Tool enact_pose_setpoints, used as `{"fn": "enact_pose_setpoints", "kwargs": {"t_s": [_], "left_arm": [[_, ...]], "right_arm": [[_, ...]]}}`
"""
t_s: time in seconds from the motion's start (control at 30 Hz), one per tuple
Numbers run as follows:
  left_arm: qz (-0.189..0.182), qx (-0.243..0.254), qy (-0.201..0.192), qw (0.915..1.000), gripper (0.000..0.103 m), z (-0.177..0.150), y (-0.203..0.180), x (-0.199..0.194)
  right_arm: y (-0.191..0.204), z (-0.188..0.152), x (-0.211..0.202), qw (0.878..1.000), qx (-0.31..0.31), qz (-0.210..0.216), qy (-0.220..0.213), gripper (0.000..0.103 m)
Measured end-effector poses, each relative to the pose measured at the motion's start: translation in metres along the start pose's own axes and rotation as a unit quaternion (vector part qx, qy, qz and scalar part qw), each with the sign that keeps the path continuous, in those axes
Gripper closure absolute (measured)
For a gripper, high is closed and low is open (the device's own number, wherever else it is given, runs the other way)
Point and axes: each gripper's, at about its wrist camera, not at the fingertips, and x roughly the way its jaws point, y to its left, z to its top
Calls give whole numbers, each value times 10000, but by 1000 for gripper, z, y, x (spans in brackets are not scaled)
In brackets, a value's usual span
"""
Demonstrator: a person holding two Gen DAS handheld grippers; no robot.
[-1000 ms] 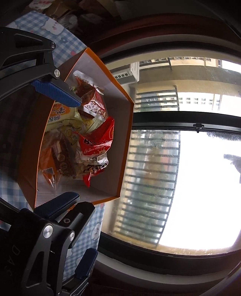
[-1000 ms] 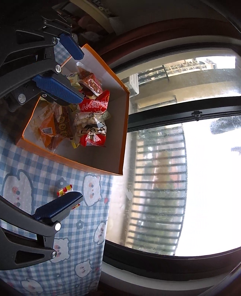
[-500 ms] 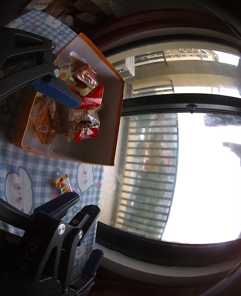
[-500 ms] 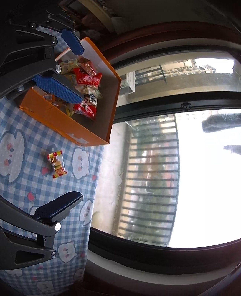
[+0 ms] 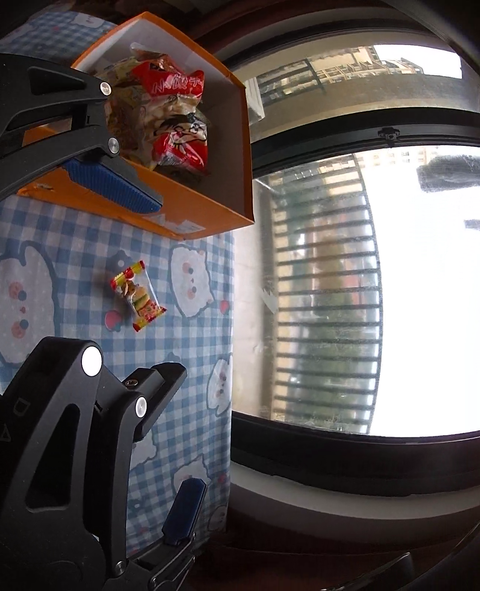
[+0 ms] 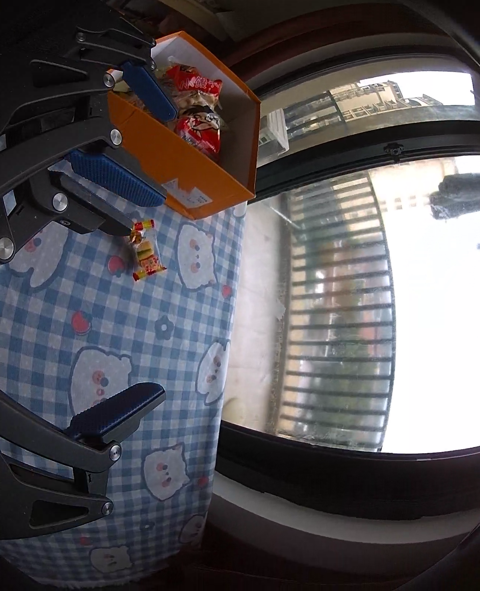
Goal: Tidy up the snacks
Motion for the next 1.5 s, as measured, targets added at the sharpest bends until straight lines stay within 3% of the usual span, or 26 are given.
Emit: {"fn": "enact_pose_setpoints", "kwargs": {"t_s": [0.13,0.27,0.57,0.67,1.1,1.2,1.37,1.5], "left_arm": [[-124,-76,-4,9999,8,-4,-15,22],[-200,-86,159,9996,7,-5,-25,41],[464,-110,303,9984,7,-6,-20,84],[465,-281,483,9974,8,-9,-10,97],[330,-582,998,9928,9,-22,6,136],[262,-646,1123,9912,16,-25,10,139],[204,-613,1031,9926,39,-27,13,130],[122,-533,998,9935,47,-29,12,125]], "right_arm": [[-26,-8,21,9993,283,-33,221,6],[-43,-14,35,9990,414,-125,147,6],[-54,-18,65,9933,449,-1064,-85,5],[-57,-18,77,9901,547,-1289,-23,5],[-56,-29,111,9906,849,-1019,343,5],[-54,-31,117,9906,913,-925,431,5],[-55,-34,121,9896,1150,-706,497,5],[-54,-34,122,9893,1151,-695,558,5]]}}
